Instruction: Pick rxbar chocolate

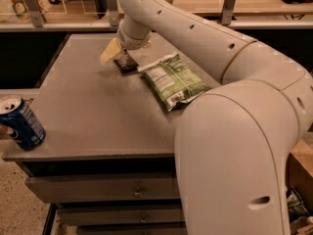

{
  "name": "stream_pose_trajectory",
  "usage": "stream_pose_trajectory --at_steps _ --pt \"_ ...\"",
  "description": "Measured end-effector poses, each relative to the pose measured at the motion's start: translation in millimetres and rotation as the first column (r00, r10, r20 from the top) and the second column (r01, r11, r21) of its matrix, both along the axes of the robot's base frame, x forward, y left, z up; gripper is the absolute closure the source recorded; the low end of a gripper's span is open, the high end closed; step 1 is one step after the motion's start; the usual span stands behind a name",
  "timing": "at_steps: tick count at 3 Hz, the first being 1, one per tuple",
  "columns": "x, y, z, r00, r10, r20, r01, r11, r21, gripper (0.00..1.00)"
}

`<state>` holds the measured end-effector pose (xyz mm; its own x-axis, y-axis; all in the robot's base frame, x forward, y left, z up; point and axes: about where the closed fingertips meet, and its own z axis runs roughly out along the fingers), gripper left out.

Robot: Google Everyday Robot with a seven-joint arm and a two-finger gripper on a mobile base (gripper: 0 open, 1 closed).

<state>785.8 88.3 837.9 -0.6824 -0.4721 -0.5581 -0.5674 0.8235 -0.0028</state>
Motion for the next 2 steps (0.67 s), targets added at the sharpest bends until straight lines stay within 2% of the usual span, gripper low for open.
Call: stream_pose_trajectory --at_steps 1,2 --pt "0.9 -1.4 -13.3 0.9995 -0.020 -0.024 0.020 1.000 -0.002 0.00" --pt "1.4 -1.8 -21.8 0.9989 -0.025 -0.039 0.025 1.000 -0.007 0.17"
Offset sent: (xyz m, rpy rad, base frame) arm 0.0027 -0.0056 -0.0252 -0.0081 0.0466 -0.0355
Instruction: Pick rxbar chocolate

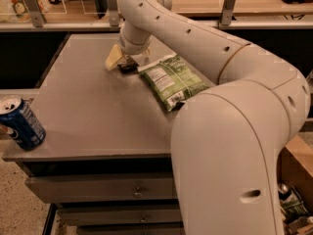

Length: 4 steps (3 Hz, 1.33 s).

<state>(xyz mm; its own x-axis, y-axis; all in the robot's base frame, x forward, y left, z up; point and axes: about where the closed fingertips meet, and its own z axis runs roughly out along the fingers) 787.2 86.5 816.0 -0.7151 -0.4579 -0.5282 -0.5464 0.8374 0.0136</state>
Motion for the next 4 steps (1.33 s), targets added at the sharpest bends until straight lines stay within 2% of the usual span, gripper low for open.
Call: stream_pose_trajectory --at_steps 1,3,4 --pt "-1 0 -5 1.0000 0.001 -0.009 -0.001 1.000 -0.007 0.41" --pt "-1 0 6 0.9999 0.002 -0.010 -0.002 1.000 -0.008 0.88" --pt "-1 0 7 0.9999 0.002 -0.010 -0.002 1.000 -0.008 1.00"
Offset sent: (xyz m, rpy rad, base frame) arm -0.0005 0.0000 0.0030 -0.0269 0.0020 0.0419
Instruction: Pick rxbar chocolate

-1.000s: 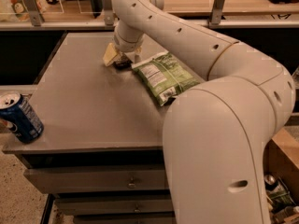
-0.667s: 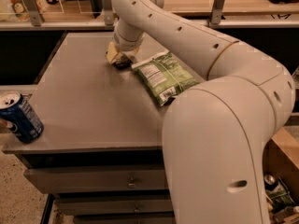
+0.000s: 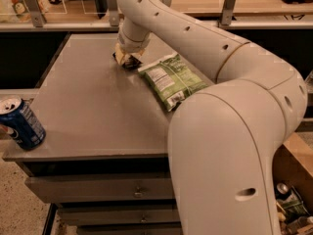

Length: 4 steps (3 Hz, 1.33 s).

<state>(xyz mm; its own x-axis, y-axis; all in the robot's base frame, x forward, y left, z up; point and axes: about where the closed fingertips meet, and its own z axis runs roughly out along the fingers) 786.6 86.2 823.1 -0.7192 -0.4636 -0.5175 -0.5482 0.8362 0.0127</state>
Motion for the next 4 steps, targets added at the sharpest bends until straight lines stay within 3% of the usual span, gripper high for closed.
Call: stream_pose_trajectory --at_steps 2,3,4 --pt "-9 -2 39 0.9915 0.113 0.064 -0.115 0.993 0.025 1.00" --pt "-13 -1 63 0.9814 0.158 0.109 -0.163 0.986 0.037 1.00" --pt "-17 4 86 0.9645 0.213 0.156 -0.224 0.973 0.055 1.00"
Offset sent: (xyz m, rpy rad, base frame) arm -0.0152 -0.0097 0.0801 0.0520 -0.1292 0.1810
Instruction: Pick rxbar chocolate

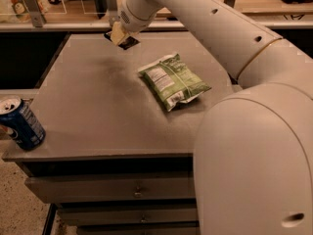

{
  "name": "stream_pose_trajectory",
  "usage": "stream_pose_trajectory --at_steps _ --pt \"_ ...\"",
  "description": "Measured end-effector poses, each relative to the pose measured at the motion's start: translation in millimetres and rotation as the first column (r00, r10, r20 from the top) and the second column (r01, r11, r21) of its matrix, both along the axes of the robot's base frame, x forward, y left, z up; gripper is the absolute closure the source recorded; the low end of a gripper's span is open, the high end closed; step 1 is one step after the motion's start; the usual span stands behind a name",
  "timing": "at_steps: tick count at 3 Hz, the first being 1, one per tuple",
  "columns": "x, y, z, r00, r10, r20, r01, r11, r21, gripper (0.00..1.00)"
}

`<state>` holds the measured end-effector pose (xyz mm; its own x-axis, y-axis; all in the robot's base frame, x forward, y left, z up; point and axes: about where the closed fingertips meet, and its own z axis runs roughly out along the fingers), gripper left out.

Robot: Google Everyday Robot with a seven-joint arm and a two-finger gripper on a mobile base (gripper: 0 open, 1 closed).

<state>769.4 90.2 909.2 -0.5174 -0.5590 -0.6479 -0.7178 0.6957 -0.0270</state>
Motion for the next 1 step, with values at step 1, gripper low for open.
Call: stream_pose_trajectory --at_steps 1 --pt "0.0 0.1 -0.1 1.0000 0.000 0.000 0.000 1.000 0.000 1.00"
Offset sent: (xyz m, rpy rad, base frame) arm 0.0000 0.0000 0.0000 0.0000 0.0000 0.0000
